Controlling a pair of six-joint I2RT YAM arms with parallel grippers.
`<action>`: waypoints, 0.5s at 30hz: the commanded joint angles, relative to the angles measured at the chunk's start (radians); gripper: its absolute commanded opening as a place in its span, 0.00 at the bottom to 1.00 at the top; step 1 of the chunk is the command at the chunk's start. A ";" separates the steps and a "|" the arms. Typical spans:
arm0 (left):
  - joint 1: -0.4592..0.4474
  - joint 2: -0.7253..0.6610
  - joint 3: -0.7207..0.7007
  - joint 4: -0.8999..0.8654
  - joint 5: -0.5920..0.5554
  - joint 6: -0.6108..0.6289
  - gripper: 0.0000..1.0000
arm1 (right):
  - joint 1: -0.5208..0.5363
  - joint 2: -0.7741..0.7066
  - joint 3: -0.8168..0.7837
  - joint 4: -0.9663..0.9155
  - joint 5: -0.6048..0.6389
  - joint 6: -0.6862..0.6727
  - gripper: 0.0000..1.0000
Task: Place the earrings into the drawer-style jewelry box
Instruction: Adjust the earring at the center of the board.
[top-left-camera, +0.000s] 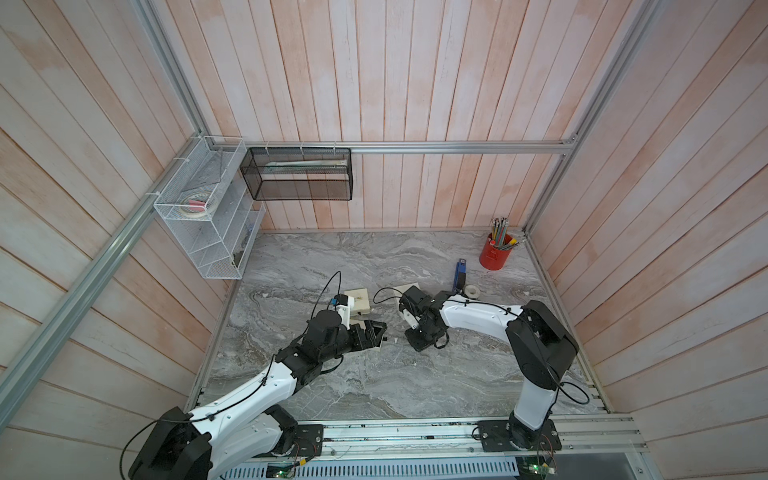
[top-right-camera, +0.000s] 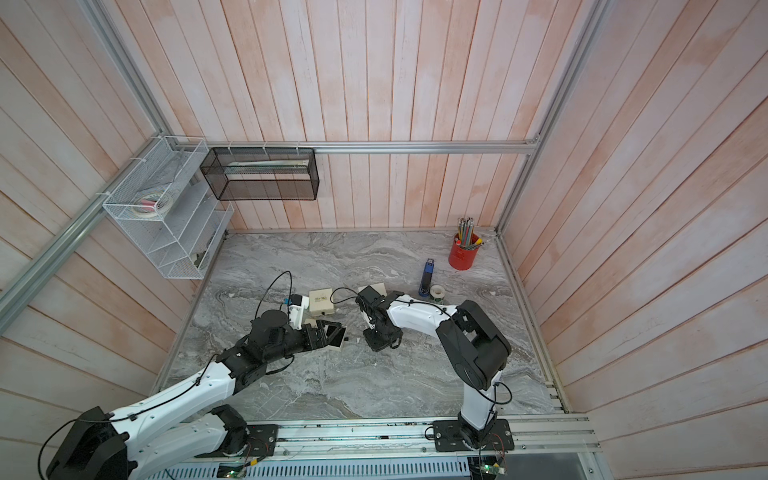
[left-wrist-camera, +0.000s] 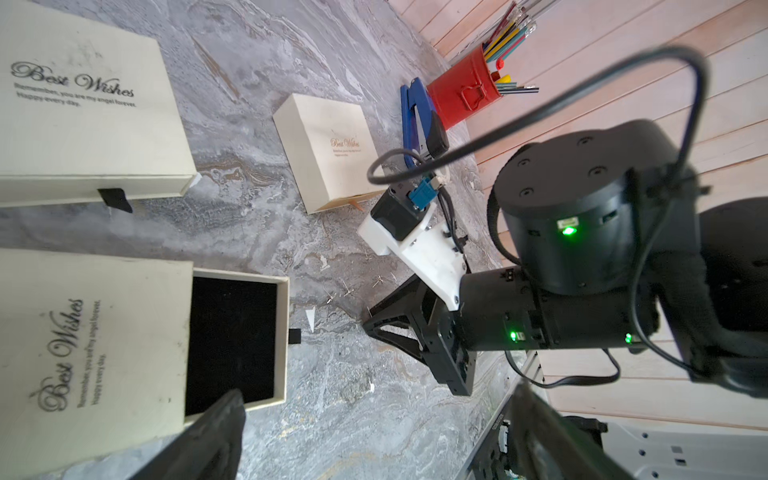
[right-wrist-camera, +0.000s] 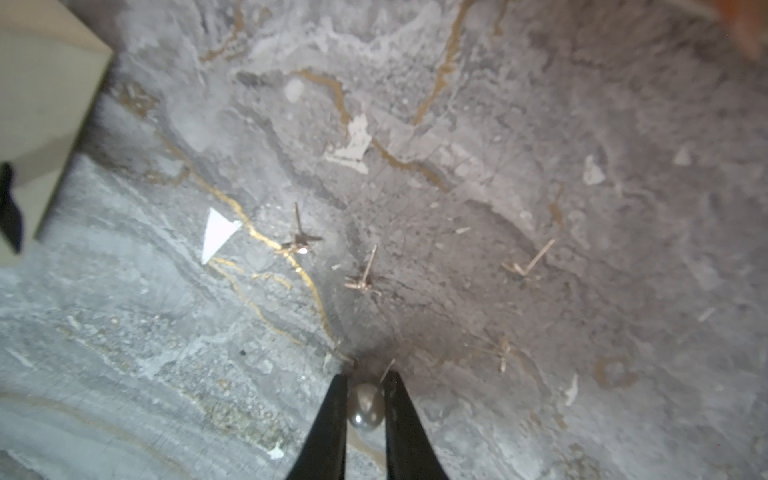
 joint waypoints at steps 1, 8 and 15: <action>0.022 -0.006 -0.013 -0.036 -0.041 0.024 1.00 | 0.033 -0.023 -0.003 -0.023 -0.016 -0.041 0.15; 0.035 0.006 -0.012 -0.066 -0.103 0.020 1.00 | 0.068 -0.005 0.000 -0.016 0.001 -0.054 0.14; 0.047 -0.009 -0.026 -0.038 -0.056 0.023 1.00 | 0.068 -0.015 -0.015 -0.006 0.014 -0.035 0.25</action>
